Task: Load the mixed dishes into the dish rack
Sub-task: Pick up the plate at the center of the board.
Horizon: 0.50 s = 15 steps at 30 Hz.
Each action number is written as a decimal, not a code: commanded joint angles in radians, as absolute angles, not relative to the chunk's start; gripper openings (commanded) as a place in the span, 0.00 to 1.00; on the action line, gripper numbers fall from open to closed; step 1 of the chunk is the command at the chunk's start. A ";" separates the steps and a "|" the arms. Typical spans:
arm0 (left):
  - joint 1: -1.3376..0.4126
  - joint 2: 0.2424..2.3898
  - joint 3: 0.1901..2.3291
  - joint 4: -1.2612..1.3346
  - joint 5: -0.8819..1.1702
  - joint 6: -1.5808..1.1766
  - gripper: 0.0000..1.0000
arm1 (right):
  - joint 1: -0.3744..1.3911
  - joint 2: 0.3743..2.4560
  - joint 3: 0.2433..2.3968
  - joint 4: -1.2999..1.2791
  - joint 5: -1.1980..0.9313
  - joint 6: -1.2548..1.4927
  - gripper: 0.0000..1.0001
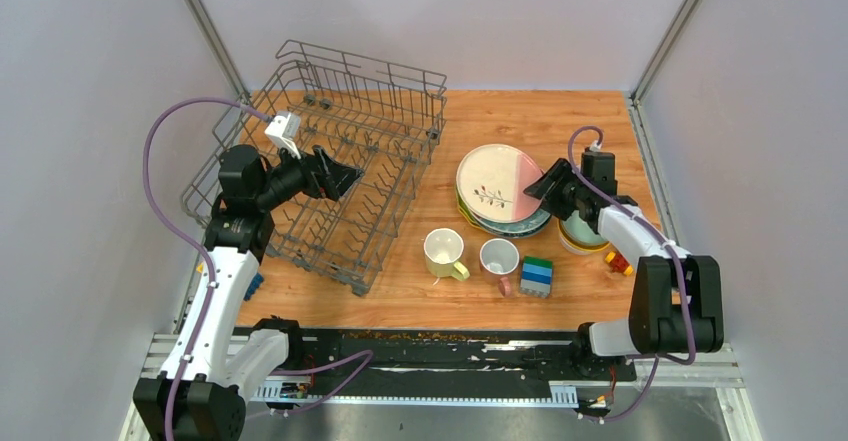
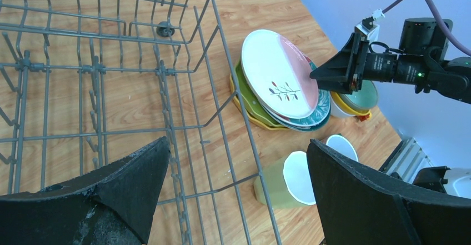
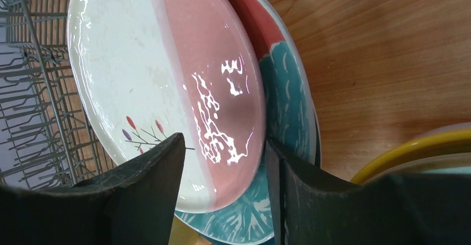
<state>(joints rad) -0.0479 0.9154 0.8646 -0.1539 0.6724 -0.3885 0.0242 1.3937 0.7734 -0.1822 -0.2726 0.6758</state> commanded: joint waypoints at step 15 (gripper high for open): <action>-0.225 0.955 0.953 -0.195 0.583 -0.325 0.97 | 0.030 1.463 0.756 -0.047 -0.325 0.672 0.43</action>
<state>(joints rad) -0.0891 0.9298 0.8680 -0.1329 0.6983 -0.4061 0.0238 1.4548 0.7650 -0.0849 -0.3302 0.6731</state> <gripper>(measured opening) 0.978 0.445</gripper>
